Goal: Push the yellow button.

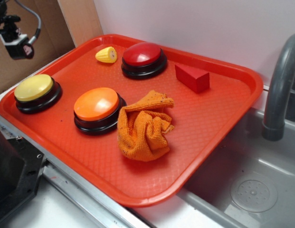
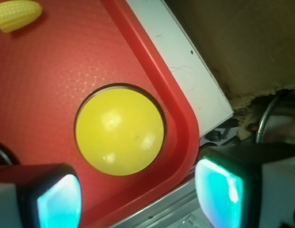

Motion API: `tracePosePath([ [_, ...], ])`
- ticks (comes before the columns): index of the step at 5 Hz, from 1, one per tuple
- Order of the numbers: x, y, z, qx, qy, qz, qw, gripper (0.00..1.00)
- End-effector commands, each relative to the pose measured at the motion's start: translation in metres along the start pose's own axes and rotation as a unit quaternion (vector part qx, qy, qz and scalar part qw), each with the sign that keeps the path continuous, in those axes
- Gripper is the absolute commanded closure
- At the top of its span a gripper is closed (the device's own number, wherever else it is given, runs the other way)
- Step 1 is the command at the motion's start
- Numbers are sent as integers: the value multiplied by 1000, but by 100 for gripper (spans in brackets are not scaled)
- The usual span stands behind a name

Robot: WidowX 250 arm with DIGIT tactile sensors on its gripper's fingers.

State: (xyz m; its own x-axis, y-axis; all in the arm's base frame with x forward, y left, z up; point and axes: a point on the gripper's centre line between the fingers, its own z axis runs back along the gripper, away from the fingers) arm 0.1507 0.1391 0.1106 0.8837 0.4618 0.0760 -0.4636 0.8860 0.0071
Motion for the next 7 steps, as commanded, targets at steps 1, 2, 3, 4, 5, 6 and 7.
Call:
tracePosePath([
  [1,4,15,31,2,-33,-8,999,0],
  [2,5,15,36,-1,-34,-13,999,0],
  [3,7,14,39,-14,-43,-19,999,0],
  [4,7,14,43,-18,-45,-19,999,0],
  [5,7,14,48,-20,-50,-21,998,0],
  [6,8,14,53,-21,-57,-22,998,0],
  [7,6,14,56,-22,-62,-26,998,0],
])
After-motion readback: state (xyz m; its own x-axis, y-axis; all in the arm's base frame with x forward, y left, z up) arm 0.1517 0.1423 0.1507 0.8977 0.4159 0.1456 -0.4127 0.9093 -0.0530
